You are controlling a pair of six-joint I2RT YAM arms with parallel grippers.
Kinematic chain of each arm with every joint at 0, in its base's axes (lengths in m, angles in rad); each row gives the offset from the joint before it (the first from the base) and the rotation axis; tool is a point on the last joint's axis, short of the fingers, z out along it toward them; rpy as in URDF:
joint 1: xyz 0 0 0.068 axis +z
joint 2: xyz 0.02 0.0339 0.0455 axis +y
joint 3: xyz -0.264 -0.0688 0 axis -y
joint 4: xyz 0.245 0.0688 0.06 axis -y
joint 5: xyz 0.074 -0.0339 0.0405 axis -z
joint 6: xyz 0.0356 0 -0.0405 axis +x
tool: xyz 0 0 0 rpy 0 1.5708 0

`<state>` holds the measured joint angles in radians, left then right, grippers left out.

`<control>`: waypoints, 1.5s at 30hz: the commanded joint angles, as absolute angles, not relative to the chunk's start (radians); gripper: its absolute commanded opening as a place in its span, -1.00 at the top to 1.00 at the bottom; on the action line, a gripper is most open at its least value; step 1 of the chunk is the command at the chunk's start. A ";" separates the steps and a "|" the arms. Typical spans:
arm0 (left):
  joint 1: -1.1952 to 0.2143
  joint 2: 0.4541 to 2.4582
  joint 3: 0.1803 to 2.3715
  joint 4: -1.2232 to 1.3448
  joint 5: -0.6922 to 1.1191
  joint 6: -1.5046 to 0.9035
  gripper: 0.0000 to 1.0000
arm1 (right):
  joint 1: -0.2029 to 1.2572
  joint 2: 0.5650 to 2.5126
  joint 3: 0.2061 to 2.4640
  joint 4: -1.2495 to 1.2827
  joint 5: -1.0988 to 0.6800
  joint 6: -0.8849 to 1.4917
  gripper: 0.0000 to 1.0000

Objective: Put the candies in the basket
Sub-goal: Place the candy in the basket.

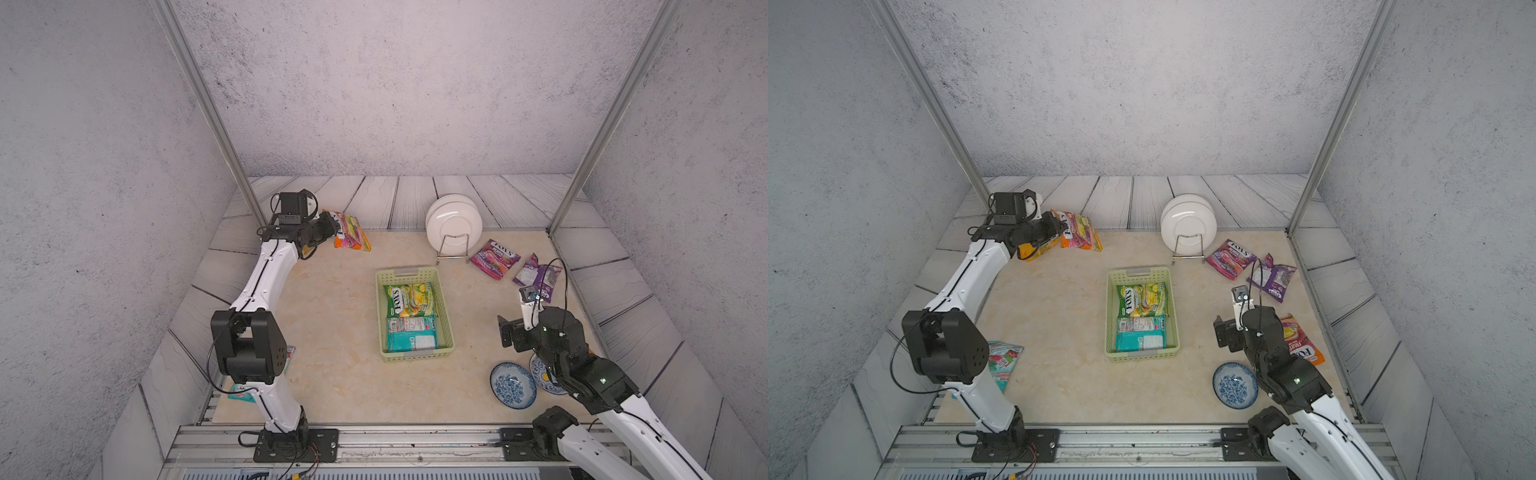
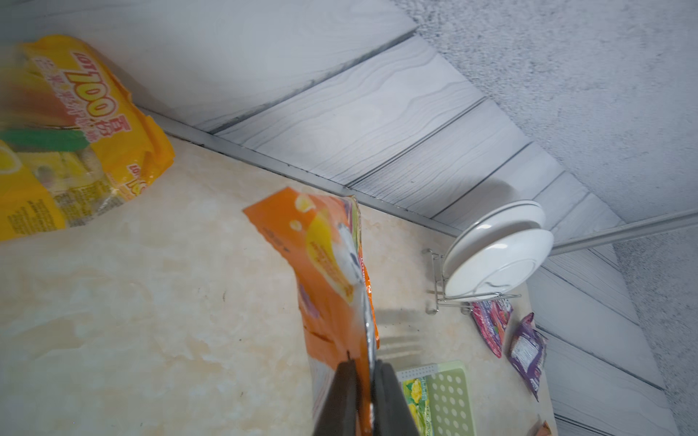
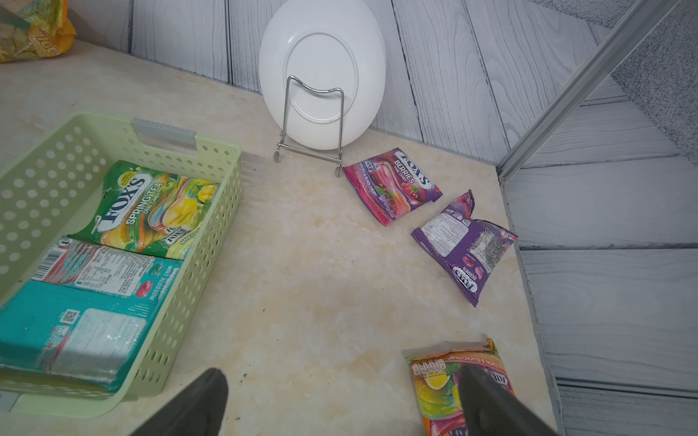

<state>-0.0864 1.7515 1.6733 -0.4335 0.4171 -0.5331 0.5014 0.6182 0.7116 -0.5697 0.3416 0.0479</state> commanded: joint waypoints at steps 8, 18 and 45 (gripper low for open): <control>-0.228 1.642 1.568 -0.354 0.488 -0.640 1.00 | 0.499 0.624 0.707 -0.554 0.349 0.040 -0.99; -0.356 1.630 1.413 -0.208 0.565 -0.793 1.00 | 0.500 0.631 0.704 -0.550 0.342 0.040 -1.00; -0.471 1.731 1.202 -0.046 0.472 -0.830 1.00 | 0.499 0.642 0.699 -0.551 0.354 0.037 -0.99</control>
<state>-0.4660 1.7229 1.1843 -0.0845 0.4889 -0.8696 0.5014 0.6441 0.7109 -0.5640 0.3431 0.0463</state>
